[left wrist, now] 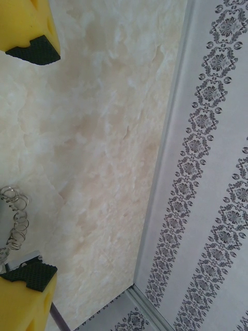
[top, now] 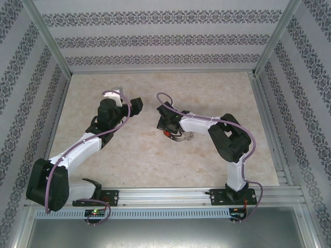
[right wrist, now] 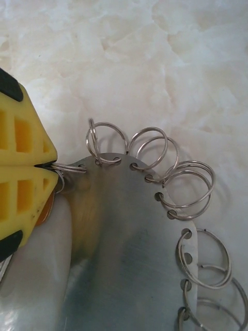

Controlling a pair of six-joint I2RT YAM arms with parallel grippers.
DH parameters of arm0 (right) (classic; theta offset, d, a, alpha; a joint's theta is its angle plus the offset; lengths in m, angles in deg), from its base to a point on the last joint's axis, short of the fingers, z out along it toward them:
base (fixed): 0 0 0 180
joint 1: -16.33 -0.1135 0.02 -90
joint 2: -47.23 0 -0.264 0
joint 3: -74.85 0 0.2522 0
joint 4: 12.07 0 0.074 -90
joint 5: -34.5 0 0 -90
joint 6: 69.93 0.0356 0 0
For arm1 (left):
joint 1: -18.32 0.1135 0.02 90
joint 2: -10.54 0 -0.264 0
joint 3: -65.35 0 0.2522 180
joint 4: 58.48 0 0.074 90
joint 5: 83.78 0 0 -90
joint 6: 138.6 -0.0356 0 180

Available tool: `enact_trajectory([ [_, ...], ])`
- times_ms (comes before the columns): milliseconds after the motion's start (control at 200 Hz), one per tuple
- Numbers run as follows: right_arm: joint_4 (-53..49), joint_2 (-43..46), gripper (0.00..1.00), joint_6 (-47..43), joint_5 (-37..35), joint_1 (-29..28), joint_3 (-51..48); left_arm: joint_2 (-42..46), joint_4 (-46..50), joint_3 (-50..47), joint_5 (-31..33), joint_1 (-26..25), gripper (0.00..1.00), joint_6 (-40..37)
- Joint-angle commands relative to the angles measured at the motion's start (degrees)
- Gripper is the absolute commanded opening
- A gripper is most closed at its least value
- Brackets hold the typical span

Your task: Put the keys on the keyring

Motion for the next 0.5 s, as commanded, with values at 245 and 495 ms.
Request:
enact_trajectory([
  [245, 1.4, 15.6, 0.00, -12.9, 3.4, -0.1, -4.7, -0.8, 0.7, 1.2, -4.5, 0.5, 1.00, 0.3],
  [495, 1.7, 22.9, 0.00, -23.4, 17.4, 4.7, -3.4, -4.2, 1.4, 3.5, -20.8, 0.4, 1.00, 1.1],
])
